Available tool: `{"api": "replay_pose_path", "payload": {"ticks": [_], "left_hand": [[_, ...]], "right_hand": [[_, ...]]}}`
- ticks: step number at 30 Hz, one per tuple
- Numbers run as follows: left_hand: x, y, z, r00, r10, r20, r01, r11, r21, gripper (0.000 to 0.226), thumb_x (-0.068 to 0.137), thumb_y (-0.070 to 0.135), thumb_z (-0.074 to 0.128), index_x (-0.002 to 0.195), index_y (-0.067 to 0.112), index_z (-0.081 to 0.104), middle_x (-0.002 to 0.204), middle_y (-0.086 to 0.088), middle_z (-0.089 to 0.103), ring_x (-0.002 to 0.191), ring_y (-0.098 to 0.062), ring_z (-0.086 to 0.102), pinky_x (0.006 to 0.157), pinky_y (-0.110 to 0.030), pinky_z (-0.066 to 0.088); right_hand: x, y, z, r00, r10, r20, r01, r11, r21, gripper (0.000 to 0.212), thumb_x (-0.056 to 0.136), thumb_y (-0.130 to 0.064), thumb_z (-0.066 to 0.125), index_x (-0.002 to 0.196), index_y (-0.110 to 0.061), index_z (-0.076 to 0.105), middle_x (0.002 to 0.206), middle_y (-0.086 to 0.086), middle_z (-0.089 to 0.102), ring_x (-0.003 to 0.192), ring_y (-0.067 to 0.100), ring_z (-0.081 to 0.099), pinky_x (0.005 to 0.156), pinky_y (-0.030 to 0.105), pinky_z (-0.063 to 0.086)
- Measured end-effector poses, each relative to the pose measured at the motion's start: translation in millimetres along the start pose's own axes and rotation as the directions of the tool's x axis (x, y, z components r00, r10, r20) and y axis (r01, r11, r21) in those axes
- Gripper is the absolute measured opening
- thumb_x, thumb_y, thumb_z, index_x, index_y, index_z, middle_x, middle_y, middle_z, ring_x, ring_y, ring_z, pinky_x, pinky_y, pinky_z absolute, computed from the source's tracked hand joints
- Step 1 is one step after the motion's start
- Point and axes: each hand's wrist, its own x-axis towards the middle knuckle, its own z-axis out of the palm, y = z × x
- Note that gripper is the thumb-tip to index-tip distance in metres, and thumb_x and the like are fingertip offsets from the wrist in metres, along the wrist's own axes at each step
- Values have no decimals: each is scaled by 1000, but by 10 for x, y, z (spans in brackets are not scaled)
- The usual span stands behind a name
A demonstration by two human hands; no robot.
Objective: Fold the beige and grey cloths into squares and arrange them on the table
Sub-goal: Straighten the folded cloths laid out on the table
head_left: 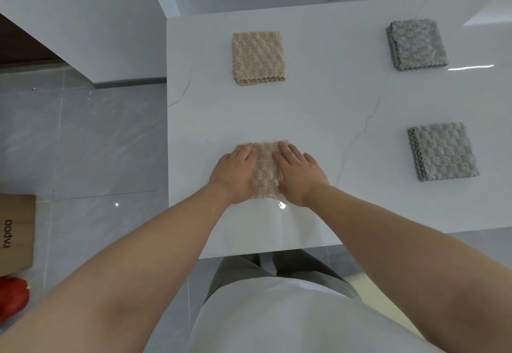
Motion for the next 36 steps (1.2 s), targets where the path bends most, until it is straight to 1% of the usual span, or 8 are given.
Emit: {"api": "replay_pose_path", "payload": {"ticks": [9, 13, 17, 24, 27, 30, 32, 36], "left_hand": [[-43, 48, -84, 996, -38, 81, 43, 998, -56, 73, 91, 25, 62, 156, 18, 29, 170, -4, 6, 157, -19, 4, 123, -41, 21], [-208, 173, -370, 984, -159, -83, 131, 953, -272, 53, 93, 20, 62, 144, 19, 48, 150, 0, 47, 135, -20, 48, 107, -35, 43], [-433, 262, -495, 937, -330, -119, 259, 879, -400, 39, 96, 22, 61, 135, 21, 54, 138, 2, 53, 121, -18, 56, 101, -35, 47], [-709, 161, -634, 870, -477, -124, 352, 777, -522, 27, 97, 27, 62, 123, 26, 59, 131, 6, 55, 110, -13, 60, 96, -38, 52], [-828, -2, -706, 868, -467, -170, 309, 774, -553, 24, 96, 26, 62, 120, 25, 61, 127, 7, 55, 105, -11, 60, 93, -34, 52], [-976, -194, -724, 879, -445, -172, 268, 759, -593, 21, 97, 26, 61, 118, 26, 61, 126, 8, 55, 105, -10, 60, 93, -34, 52], [-1068, -355, -699, 901, -401, -165, 237, 774, -588, 19, 97, 27, 61, 117, 28, 62, 124, 10, 55, 105, -9, 61, 93, -37, 52], [-1324, -782, -554, 958, -249, -143, 122, 804, -582, 17, 97, 27, 60, 113, 29, 62, 124, 11, 56, 102, -8, 62, 90, -34, 53]], "right_hand": [[21, 55, -56, 991, 22, 132, -33, 996, 82, 87, 97, -33, 56, 163, -22, -1, 169, 1, -15, 157, 24, -6, 127, 45, 4], [-73, 34, -284, 998, 24, -59, -9, 971, 239, 58, 98, -27, 54, 152, -17, 38, 165, 5, 25, 155, 22, 15, 123, 39, 19], [-112, -11, -431, 987, 82, -137, -22, 919, 393, 44, 98, -23, 51, 141, -16, 55, 147, 2, 50, 138, 23, 43, 113, 39, 37], [-15, -418, -639, 975, 217, -52, -115, 687, 718, 34, 97, -20, 52, 128, -16, 64, 110, -4, 67, 91, 18, 66, 81, 31, 55], [11, -675, -686, 957, 289, -27, -161, 605, 780, 31, 93, -22, 53, 121, -21, 67, 97, -8, 68, 88, 17, 68, 85, 38, 59], [-10, -924, -641, 932, 362, -12, -192, 523, 830, 25, 93, -20, 52, 111, -23, 69, 90, -12, 67, 77, 8, 64, 68, 26, 54], [-22, -1094, -574, 908, 420, 5, -215, 453, 865, 23, 95, -18, 52, 108, -25, 70, 88, -13, 66, 76, 7, 60, 64, 20, 46], [23, -1600, -310, 831, 551, 79, -229, 210, 950, 21, 93, -17, 57, 109, -19, 70, 98, -3, 68, 98, 23, 67, 78, 34, 54]]}}
